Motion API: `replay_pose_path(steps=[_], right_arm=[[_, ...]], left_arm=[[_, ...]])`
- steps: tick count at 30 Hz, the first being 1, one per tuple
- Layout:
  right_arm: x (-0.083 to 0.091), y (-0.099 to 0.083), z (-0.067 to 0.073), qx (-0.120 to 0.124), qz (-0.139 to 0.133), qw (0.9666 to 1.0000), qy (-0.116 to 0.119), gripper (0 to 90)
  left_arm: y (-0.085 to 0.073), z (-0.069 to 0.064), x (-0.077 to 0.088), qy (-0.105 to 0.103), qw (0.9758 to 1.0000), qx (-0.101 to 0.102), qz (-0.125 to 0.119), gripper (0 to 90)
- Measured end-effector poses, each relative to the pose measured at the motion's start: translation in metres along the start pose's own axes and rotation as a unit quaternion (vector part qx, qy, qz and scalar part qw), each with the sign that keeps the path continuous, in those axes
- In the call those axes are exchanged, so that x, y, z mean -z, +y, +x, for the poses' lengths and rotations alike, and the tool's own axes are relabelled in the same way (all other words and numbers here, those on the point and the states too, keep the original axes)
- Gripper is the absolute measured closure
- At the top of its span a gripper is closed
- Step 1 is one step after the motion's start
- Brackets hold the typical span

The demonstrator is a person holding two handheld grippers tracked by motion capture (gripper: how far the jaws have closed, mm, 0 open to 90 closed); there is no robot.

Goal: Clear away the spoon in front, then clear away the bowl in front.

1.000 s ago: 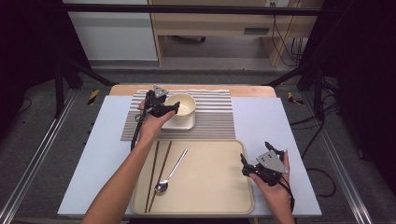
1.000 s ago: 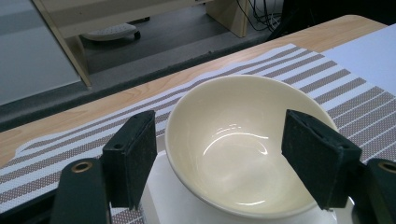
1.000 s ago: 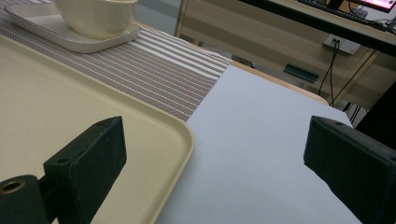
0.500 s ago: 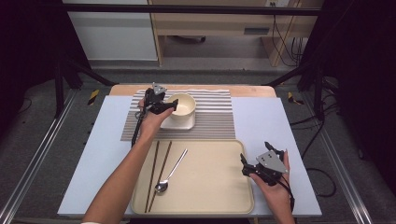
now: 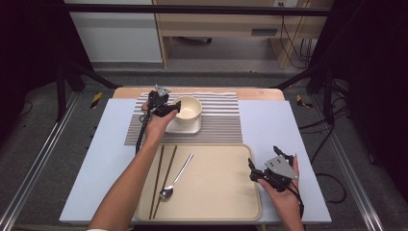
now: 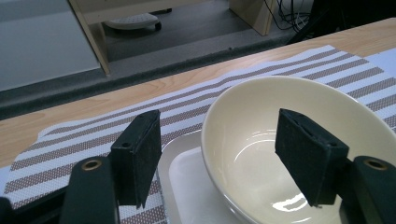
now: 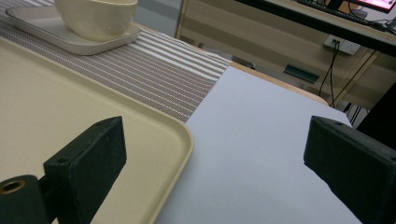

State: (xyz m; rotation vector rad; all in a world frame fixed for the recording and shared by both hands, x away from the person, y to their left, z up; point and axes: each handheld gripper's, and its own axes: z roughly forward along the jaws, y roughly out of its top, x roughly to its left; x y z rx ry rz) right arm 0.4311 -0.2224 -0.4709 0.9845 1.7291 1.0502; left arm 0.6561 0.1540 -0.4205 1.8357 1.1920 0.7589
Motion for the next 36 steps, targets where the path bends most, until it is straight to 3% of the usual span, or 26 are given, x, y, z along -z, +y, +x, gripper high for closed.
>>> replay_pose_path(steps=[13, 17, 19, 22, 24, 26, 31, 36], right_arm=[[0.000, 0.000, 0.000, 0.001, 0.000, 1.0000, 0.000, 6.0], [0.000, 0.000, -0.001, -0.001, -0.001, 1.0000, 0.000, 6.0], [0.000, 0.000, -0.001, -0.001, -0.001, 1.0000, 0.001, 6.0], [0.000, 0.001, 0.000, 0.001, -0.001, 1.0000, 0.002, 5.9], [0.000, 0.000, 0.000, 0.002, 0.000, 1.0000, 0.003, 5.6], [0.001, 0.000, 0.000, 0.001, 0.001, 1.0000, 0.002, 5.6], [0.000, 0.000, -0.001, -0.001, 0.000, 1.0000, 0.002, 5.6], [0.000, 0.000, 0.000, 0.000, 0.002, 1.0000, 0.004, 5.6]], left_arm=[[-0.006, 0.003, -0.009, -0.001, 0.9997, 0.018, 0.015, 31.4], [0.001, 0.002, 0.000, 0.010, 0.9999, 0.009, 0.005, 33.5], [0.008, 0.001, 0.003, 0.009, 0.9999, 0.004, 0.012, 33.2], [0.018, -0.003, 0.007, 0.013, 0.9999, -0.008, -0.004, 33.2], [0.020, -0.001, 0.006, 0.019, 0.9996, -0.017, 0.008, 33.0], [0.018, 0.001, 0.003, 0.014, 0.9998, -0.007, 0.010, 33.0], [0.010, 0.000, -0.003, 0.005, 0.9995, -0.009, 0.030, 35.5], [0.001, -0.004, -0.008, 0.009, 0.9988, 0.004, 0.048, 40.7]])
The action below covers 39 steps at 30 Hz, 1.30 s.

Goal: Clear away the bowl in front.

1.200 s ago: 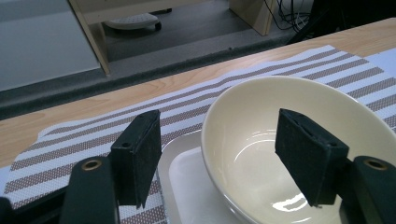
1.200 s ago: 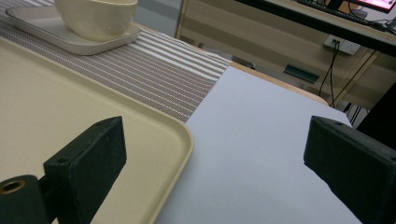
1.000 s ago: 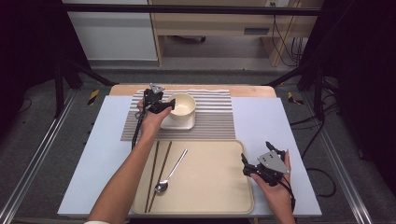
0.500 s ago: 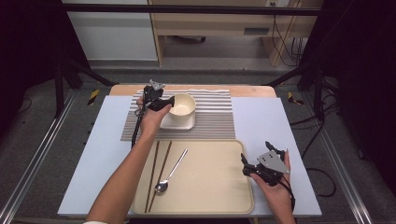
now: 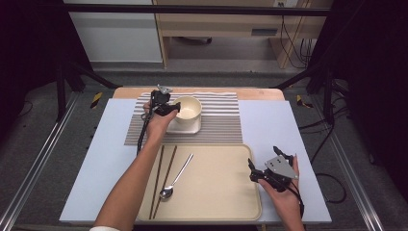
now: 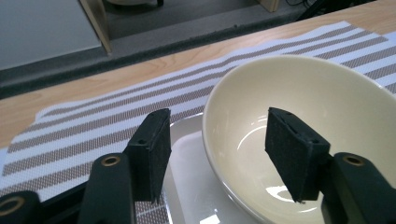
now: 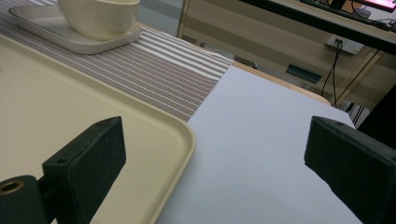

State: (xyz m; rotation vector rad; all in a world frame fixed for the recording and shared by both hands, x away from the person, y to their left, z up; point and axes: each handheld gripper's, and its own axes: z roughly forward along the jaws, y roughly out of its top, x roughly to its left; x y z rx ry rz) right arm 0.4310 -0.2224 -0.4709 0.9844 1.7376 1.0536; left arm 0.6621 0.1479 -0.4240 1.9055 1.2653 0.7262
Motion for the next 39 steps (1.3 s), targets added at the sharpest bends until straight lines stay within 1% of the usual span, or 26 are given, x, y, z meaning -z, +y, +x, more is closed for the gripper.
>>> replay_pose_path(steps=[3, 6, 10, 11, 13, 15, 19, 20, 21, 25, 28, 31, 34, 36, 37, 39], right_arm=[[0.000, 0.000, 0.000, 0.001, 0.000, 1.0000, 0.000, 5.6], [0.000, 0.000, 0.000, -0.001, 0.001, 1.0000, 0.000, 5.6], [0.000, 0.000, 0.000, -0.001, 0.001, 1.0000, 0.001, 5.6], [0.000, 0.000, 0.000, -0.001, 0.001, 1.0000, 0.001, 5.7], [0.000, 0.000, 0.000, -0.001, 0.001, 1.0000, 0.001, 5.6], [0.000, -0.001, 0.000, -0.001, 0.002, 1.0000, 0.001, 5.6], [-0.001, -0.001, 0.000, -0.001, 0.004, 1.0000, 0.003, 5.7], [-0.001, -0.001, 0.000, -0.001, 0.004, 1.0000, 0.002, 5.7], [-0.001, -0.001, 0.000, -0.001, 0.004, 1.0000, 0.002, 5.7], [-0.001, -0.001, 0.000, -0.002, 0.004, 1.0000, 0.003, 5.7], [-0.001, -0.001, 0.000, -0.003, 0.006, 1.0000, 0.003, 5.7], [-0.001, -0.001, 0.000, -0.003, 0.007, 1.0000, 0.004, 5.7], [-0.001, -0.001, 0.000, -0.003, 0.007, 1.0000, 0.003, 5.7], [-0.001, -0.002, 0.000, -0.003, 0.007, 1.0000, 0.003, 5.7], [-0.001, -0.002, -0.001, -0.001, 0.006, 1.0000, 0.003, 5.7], [-0.001, -0.002, -0.001, -0.003, 0.007, 1.0000, 0.003, 5.7]], left_arm=[[-0.004, -0.002, -0.002, 0.001, 0.9999, 0.015, 0.000, 45.4], [-0.008, -0.004, -0.004, 0.002, 0.9998, 0.017, 0.005, 51.1], [-0.010, -0.005, -0.007, 0.002, 0.9998, 0.020, 0.008, 53.5], [-0.010, -0.005, -0.007, 0.003, 0.9997, 0.023, 0.008, 54.6], [-0.010, -0.004, -0.010, 0.003, 0.9993, 0.036, 0.008, 56.2], [-0.011, -0.004, -0.012, 0.005, 0.9992, 0.038, 0.011, 58.2], [-0.013, -0.005, -0.015, 0.000, 0.9987, 0.048, 0.018, 60.9], [-0.013, -0.006, -0.016, 0.000, 0.9987, 0.047, 0.019, 62.0], [-0.013, -0.007, -0.016, 0.003, 0.9987, 0.047, 0.020, 62.5], [-0.013, -0.004, -0.017, 0.008, 0.9978, 0.063, 0.019, 69.1], [-0.014, -0.002, -0.019, 0.008, 0.9974, 0.068, 0.019, 74.0], [-0.015, -0.002, -0.020, 0.008, 0.9971, 0.074, 0.016, 76.1], [-0.015, -0.001, -0.020, 0.006, 0.9964, 0.084, 0.012, 78.1], [-0.015, -0.001, -0.020, 0.010, 0.9957, 0.091, 0.009, 80.2], [-0.015, -0.001, -0.020, 0.009, 0.9957, 0.091, 0.008, 81.8], [-0.015, -0.001, -0.020, 0.009, 0.9958, 0.091, 0.006, 82.0]])
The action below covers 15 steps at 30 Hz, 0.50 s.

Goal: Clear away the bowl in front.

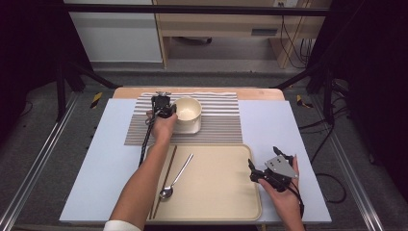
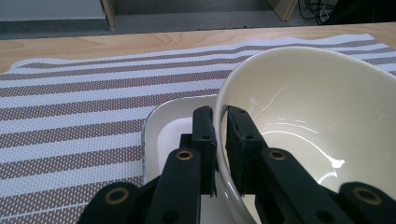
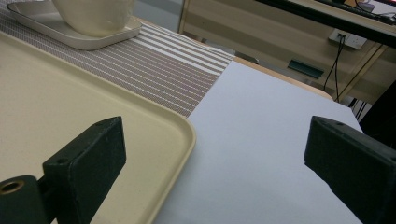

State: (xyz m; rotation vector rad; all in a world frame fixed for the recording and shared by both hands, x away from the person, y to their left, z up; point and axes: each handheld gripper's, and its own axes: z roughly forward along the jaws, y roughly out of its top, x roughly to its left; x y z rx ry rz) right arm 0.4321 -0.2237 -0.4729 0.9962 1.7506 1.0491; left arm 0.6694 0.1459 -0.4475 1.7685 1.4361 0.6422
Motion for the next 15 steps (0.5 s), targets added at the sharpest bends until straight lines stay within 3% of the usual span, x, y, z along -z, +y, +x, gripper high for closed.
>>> replay_pose_path(steps=[2, 6, 15], right_arm=[[0.000, 0.000, 0.000, -0.001, 0.000, 1.0000, -0.001, 5.7], [0.000, 0.000, 0.000, 0.000, 0.001, 1.0000, 0.000, 5.7], [-0.001, 0.000, 0.000, -0.001, 0.002, 1.0000, 0.000, 5.8]], left_arm=[[0.000, 0.000, 0.001, -0.010, 0.9999, 0.010, -0.007, 82.4], [0.002, -0.002, 0.005, -0.007, 0.9999, -0.008, -0.012, 82.6], [0.005, -0.004, 0.012, -0.013, 0.9996, -0.016, -0.018, 82.3]])
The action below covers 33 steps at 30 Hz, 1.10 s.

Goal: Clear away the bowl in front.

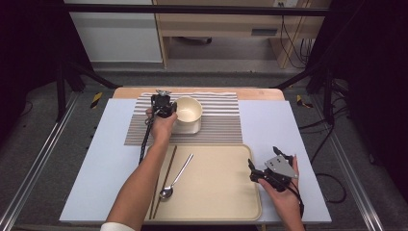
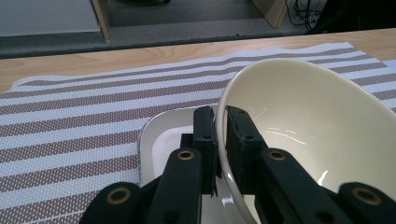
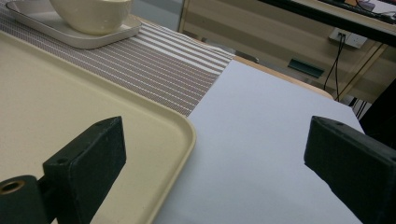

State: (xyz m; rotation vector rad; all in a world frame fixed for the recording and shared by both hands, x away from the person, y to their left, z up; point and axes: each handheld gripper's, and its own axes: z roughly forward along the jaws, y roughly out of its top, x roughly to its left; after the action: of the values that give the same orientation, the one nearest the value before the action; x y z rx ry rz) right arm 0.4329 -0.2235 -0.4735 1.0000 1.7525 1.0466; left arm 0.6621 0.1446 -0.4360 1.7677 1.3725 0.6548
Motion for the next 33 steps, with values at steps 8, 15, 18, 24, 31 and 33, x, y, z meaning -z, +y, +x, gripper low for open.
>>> replay_pose_path(steps=[8, 15, 18, 24, 31, 33], right_arm=[[0.000, 0.000, 0.000, -0.001, 0.000, 1.0000, 0.000, 5.8], [0.000, 0.001, 0.000, -0.001, -0.003, 1.0000, 0.000, 5.8], [0.001, 0.002, 0.001, -0.002, -0.005, 1.0000, 0.000, 5.8], [0.002, 0.004, 0.002, -0.002, -0.010, 0.9999, 0.002, 5.8], [0.003, 0.006, 0.002, -0.004, -0.015, 0.9999, 0.002, 5.8], [0.004, 0.007, 0.002, -0.004, -0.018, 0.9998, 0.001, 5.8]], left_arm=[[0.004, -0.003, 0.007, -0.017, 0.9997, 0.014, -0.011, 82.4], [0.009, -0.005, 0.025, -0.034, 0.9990, 0.018, -0.020, 82.4], [0.010, -0.007, 0.038, -0.040, 0.9987, 0.015, -0.026, 82.4], [0.004, -0.014, 0.069, -0.061, 0.9977, 0.005, -0.028, 82.4], [-0.016, -0.027, 0.103, -0.085, 0.9960, -0.007, -0.024, 82.4], [-0.024, -0.031, 0.112, -0.096, 0.9952, -0.008, -0.020, 82.4]])
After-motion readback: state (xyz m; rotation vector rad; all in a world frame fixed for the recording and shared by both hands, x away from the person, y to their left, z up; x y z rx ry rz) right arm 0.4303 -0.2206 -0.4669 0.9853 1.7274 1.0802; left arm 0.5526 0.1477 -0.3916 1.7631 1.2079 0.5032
